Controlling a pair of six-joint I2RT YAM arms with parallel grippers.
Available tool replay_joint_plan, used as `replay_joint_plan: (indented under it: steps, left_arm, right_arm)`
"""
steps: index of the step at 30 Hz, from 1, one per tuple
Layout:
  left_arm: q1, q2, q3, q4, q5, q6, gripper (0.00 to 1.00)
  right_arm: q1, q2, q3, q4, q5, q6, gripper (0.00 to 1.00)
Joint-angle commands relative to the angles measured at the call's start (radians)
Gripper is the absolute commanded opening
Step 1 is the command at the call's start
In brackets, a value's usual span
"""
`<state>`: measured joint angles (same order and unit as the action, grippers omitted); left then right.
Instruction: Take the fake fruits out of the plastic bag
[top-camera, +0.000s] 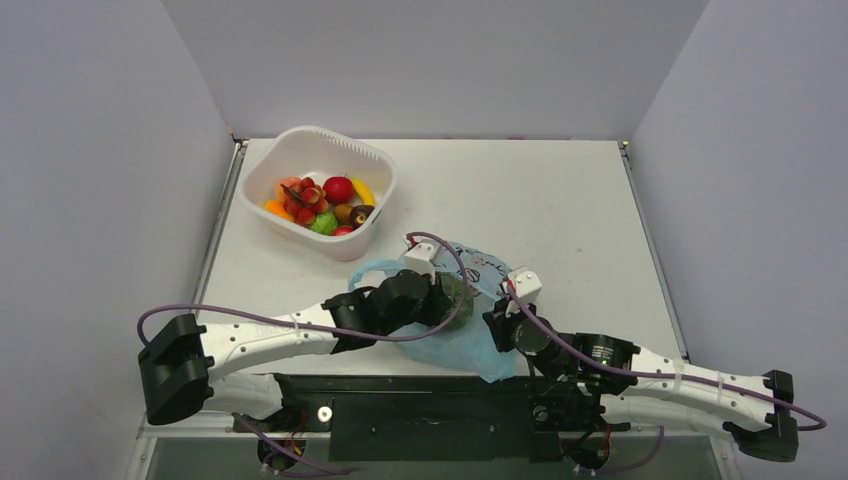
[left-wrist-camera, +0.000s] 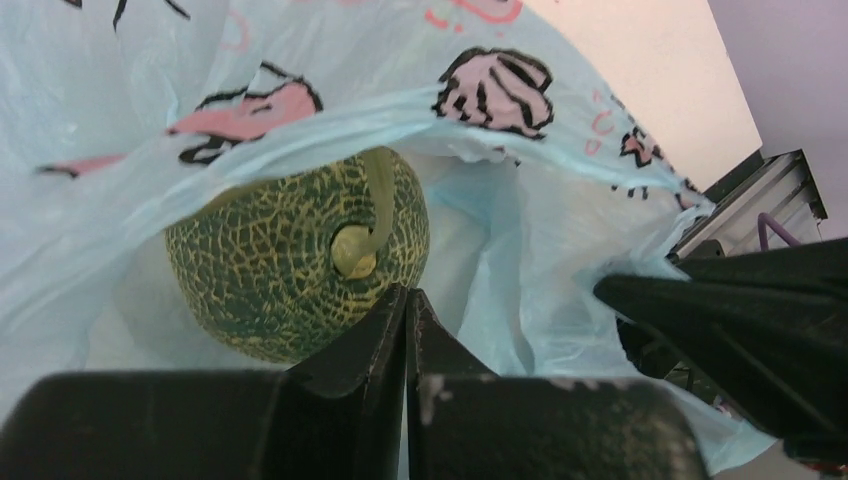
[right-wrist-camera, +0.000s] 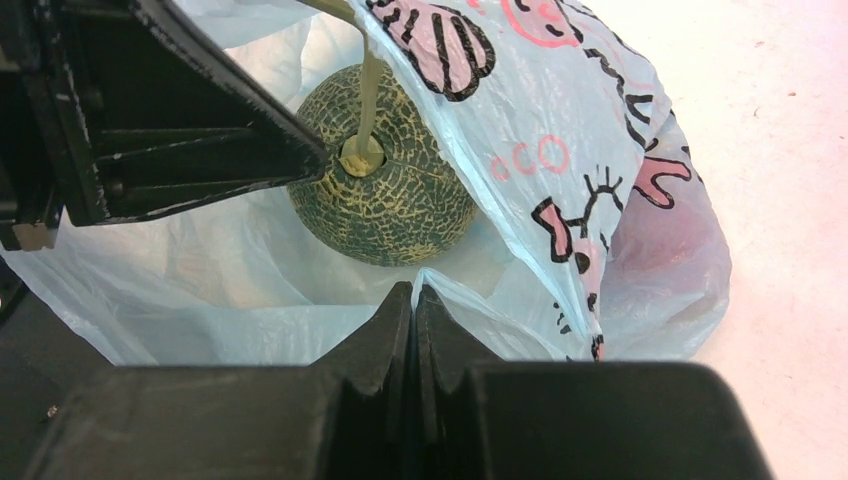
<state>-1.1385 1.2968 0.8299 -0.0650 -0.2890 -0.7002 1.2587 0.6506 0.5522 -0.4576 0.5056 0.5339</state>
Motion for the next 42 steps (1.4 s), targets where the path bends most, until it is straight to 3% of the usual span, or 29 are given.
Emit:
replay_joint_plan:
  steps: [1,4,5,7,15,27,29,34,42]
  left_arm:
    - [0.003,-0.061,-0.048,0.097,0.026,-0.028,0.0]
    - [0.003,-0.048,-0.05,0.162,0.049,-0.046,0.2]
    - [0.003,-0.032,-0.044,0.168,0.046,-0.05,0.31]
    - [0.003,-0.003,-0.021,0.168,0.025,-0.057,0.41]
    - [0.003,0.071,0.088,0.078,-0.146,-0.01,0.44]
    - [-0.018,0.161,0.129,0.098,-0.228,0.029,0.38]
    - [-0.029,0.167,0.132,0.101,-0.235,0.038,0.33]
    - [-0.045,0.152,0.124,0.092,-0.22,0.06,0.0]
    - [-0.047,0.043,0.014,0.1,-0.094,0.062,0.0]
  right_arm:
    - [0.009,-0.006,-0.006,0.025,0.044,0.009,0.0]
    - [0.009,0.027,0.006,0.021,0.036,0.007,0.0]
    - [0.009,0.041,0.009,0.022,0.035,0.006,0.0]
    - [0.009,0.05,0.012,0.019,0.036,0.006,0.0]
    - [0.009,0.045,0.009,0.023,0.039,0.007,0.0]
    - [0.011,0.052,0.011,0.021,0.043,0.008,0.0]
    - [0.01,0.054,0.012,0.022,0.043,0.008,0.0]
    - [0.011,0.064,0.015,0.02,0.046,0.008,0.0]
    - [0.012,0.039,0.011,0.009,0.091,0.026,0.0]
